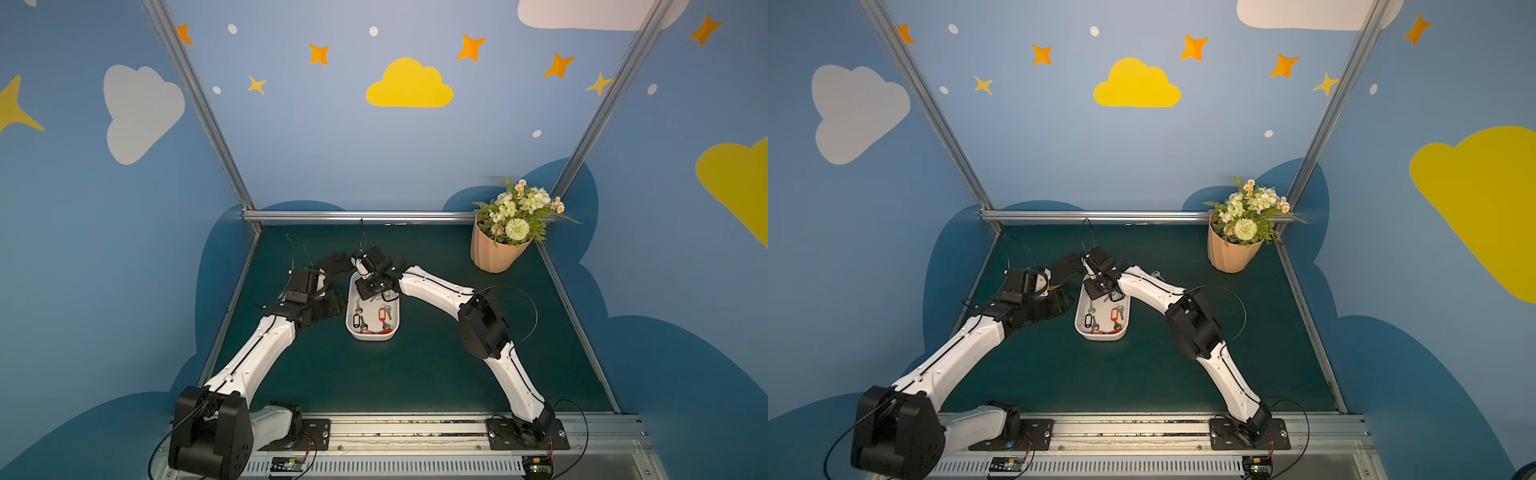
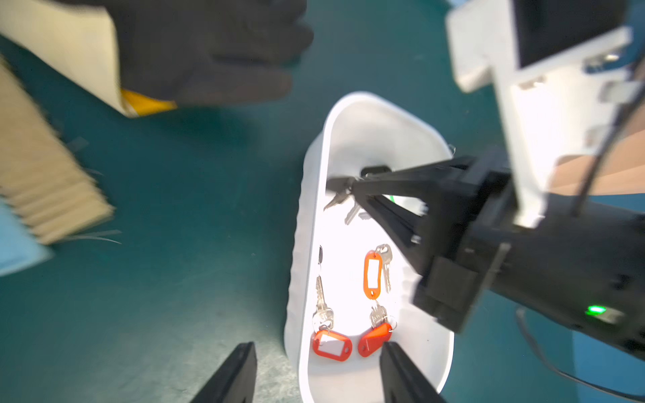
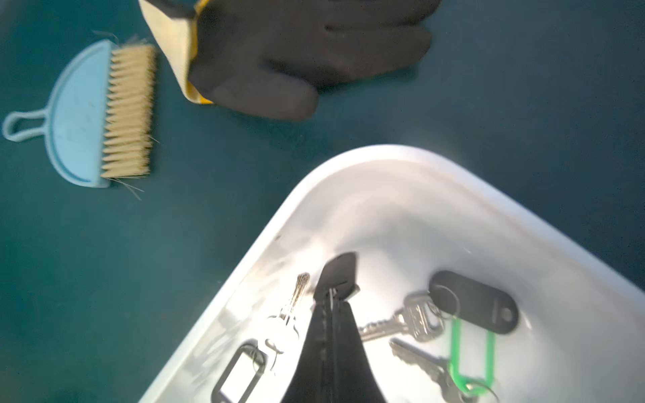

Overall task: Take the keys out of the storage box
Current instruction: Pick up the key from the storage box.

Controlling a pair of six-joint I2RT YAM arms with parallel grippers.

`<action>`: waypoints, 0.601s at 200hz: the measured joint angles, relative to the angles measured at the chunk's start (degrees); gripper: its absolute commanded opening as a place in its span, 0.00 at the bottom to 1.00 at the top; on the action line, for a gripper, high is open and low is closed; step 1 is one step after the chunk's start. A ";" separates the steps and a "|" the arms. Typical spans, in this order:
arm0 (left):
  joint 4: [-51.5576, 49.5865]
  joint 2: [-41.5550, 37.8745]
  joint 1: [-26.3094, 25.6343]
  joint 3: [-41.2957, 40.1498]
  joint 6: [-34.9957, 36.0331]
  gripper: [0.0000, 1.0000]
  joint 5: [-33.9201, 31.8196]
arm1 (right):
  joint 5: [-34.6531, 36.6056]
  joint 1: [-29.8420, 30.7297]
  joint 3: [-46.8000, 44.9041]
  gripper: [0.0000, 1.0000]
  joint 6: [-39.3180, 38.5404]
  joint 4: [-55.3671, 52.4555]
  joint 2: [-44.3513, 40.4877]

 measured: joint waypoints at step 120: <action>2.54 -23.74 0.31 -10.47 -3.37 0.98 -19.15 | 4.37 -12.70 -24.09 0.00 -2.14 -1.86 -27.76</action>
